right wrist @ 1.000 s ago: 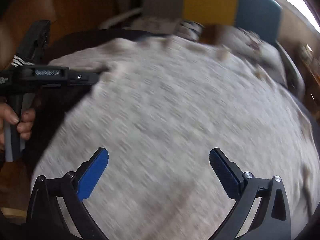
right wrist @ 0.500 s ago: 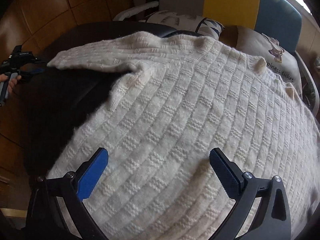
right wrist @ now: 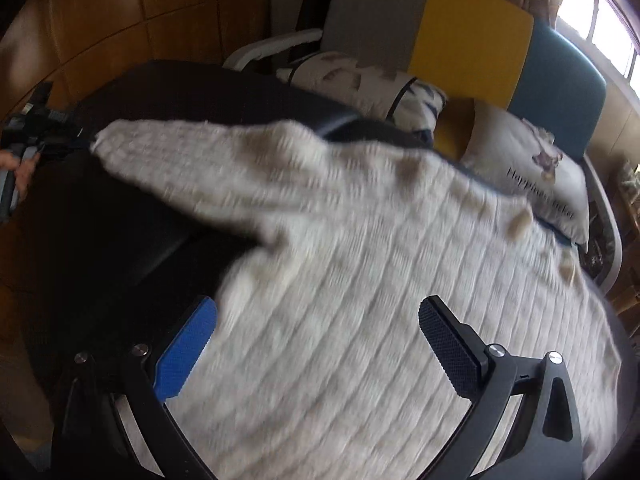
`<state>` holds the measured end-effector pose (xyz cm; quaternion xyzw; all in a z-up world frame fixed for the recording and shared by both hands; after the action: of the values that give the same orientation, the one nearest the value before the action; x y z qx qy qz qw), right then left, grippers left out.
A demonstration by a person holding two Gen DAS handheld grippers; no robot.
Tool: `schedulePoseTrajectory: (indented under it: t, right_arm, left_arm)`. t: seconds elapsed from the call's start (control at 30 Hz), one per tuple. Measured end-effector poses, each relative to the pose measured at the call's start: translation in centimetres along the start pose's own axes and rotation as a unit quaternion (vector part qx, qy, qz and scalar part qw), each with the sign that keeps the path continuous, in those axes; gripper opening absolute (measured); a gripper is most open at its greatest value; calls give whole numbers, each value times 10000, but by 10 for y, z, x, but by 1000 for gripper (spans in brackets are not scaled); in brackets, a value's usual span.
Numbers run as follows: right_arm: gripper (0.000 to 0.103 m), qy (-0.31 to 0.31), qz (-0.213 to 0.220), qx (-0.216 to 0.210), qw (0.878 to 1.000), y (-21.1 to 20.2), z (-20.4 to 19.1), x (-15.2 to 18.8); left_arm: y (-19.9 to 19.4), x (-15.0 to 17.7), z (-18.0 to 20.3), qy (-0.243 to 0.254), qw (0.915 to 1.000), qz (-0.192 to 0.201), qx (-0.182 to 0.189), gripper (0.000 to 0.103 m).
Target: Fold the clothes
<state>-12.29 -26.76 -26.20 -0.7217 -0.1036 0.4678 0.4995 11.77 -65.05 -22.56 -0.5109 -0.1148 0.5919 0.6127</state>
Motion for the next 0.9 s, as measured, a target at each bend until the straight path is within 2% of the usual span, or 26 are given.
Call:
schedulePoseTrajectory:
  t: [0.1,0.17,0.23,0.3,0.37,0.5,0.53,0.6,0.67,0.8,0.83,0.9]
  right_arm:
    - [103,369,57,-119,9992,12,10,-29]
    - [103,647,18,-307,9974,21,17,-45]
    - [103,862,-100,-676,9939,33,16,-58]
    - [103,1037,-300,-1269,9860,48,6,-68]
    - [103,1094,-477,-1489,9816,67,-1,-75]
    - [103,767,-720,-670,9922,108,0,-73]
    - [103,460,-683,-350,9960,112,-3,-72]
    - [103,73,-689,-29,9976,114,-10,-70]
    - [103,10,-633,-133,9979,109,-15,-75]
    - [103,86,-391,-570,9976,90,-24,-92]
    - [103,81,-368,-569,9977,90,-26,-96]
    - [103,41,-405,-484,9980,96,-29,-101]
  left_arm:
    - [-34,-20,-1,295,9963,745,-320,5]
    - [-51,-29,0,511,9920,1038,-510,5]
    - [-54,-29,0,732,9898,996,-711,5]
    - [-44,-33,-1,909,9877,843,-956,5]
    - [-28,-28,-7,976,9861,571,-1217,5]
    - [0,1,-25,963,9828,-36,-1578,5]
    - [3,4,-26,939,9828,-79,-1589,5]
    - [3,4,-25,862,9840,-60,-1560,7]
    - [-11,2,-27,721,9855,34,-1537,8]
    - [-42,-22,-7,931,9835,741,-1363,14]
    - [-44,-27,4,1055,9833,850,-1217,16]
    - [-34,-30,32,1500,9804,793,-1005,16]
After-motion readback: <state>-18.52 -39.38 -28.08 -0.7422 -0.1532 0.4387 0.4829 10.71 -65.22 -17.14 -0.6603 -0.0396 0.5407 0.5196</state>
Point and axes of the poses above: each gripper's, at about its wrist camera, not at the fingertips, and y roughly the way its jaws point, z to its right, x to its underside, the point moved 10 cm from there along y, roughly the way its jaws point, and after that the axes turned 12 degrees about y, right-handed, at the moved point
